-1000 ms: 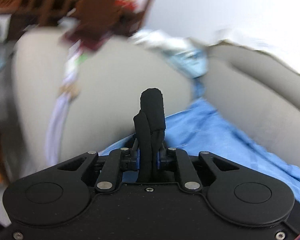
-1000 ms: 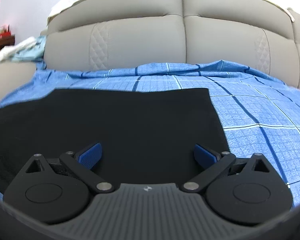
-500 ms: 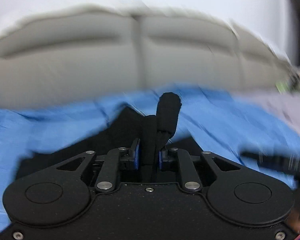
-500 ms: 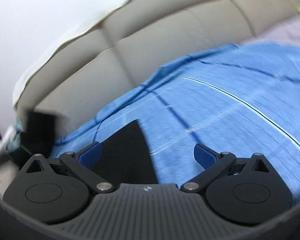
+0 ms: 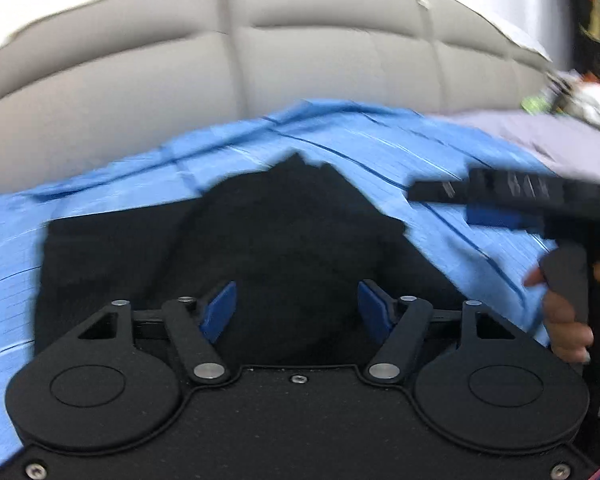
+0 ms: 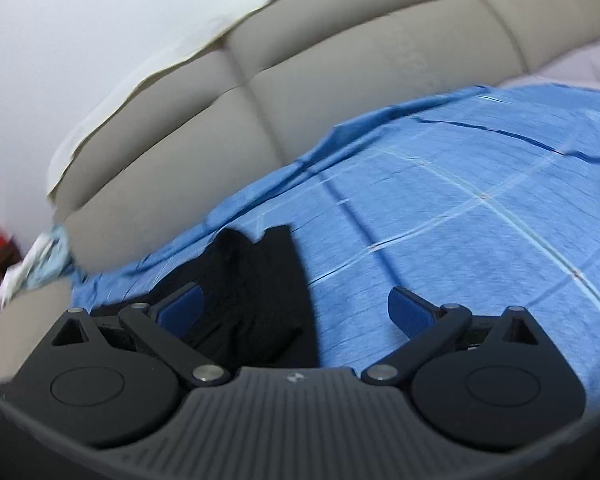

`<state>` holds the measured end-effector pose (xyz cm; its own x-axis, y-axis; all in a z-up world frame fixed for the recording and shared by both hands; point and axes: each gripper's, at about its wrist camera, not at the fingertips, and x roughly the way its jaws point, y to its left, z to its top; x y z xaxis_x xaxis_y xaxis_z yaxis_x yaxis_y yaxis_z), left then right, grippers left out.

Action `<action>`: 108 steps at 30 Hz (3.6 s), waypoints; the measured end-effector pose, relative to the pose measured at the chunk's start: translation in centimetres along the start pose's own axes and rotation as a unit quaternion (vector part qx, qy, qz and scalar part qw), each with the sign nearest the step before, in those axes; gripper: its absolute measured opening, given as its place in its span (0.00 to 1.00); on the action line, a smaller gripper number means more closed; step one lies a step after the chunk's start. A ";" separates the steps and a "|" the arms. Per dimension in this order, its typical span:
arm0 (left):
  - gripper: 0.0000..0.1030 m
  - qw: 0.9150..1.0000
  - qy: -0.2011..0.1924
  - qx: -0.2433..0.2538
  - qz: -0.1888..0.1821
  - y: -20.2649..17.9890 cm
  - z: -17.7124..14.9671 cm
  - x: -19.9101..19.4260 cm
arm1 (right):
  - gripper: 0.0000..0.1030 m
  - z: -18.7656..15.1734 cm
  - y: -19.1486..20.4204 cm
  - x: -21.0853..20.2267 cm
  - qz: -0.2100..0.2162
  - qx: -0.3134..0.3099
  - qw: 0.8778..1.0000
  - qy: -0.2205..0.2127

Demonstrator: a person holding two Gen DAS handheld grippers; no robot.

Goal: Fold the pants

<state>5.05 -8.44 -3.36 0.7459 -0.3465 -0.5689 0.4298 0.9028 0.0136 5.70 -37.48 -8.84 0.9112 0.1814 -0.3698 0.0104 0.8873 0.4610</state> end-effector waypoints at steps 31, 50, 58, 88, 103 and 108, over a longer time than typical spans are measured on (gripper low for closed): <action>0.30 0.984 0.059 -0.114 0.124 9.3 -7.6 -5.3 | 0.53 -4.4 8.1 2.0 -0.171 -0.146 0.974 0.037; 0.19 0.993 -0.002 -0.062 0.098 14.8 2.6 8.8 | 0.62 -1.1 12.7 7.8 -0.047 -0.302 0.951 0.040; 0.18 0.987 -0.021 -0.038 0.152 15.5 1.7 11.7 | 0.43 -2.1 12.5 10.0 -0.119 -0.349 0.929 0.028; 0.68 0.990 0.090 -0.083 0.070 17.0 -0.4 1.4 | 0.83 -6.8 14.6 3.9 0.007 -0.297 0.955 -0.017; 0.33 0.976 0.072 -0.183 0.093 21.0 2.9 7.9 | 0.80 -13.5 18.9 3.6 0.092 -0.353 0.930 0.041; 0.27 0.971 0.072 -0.199 0.107 22.5 4.3 10.9 | 0.81 -13.8 18.9 3.5 0.099 -0.356 0.928 0.039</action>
<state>25.09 7.02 -5.73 0.7052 -0.1268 -0.6976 0.0203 0.9871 -0.1588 3.44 -14.18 -12.58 0.8340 0.3758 -0.4041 -0.4536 0.8839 -0.1141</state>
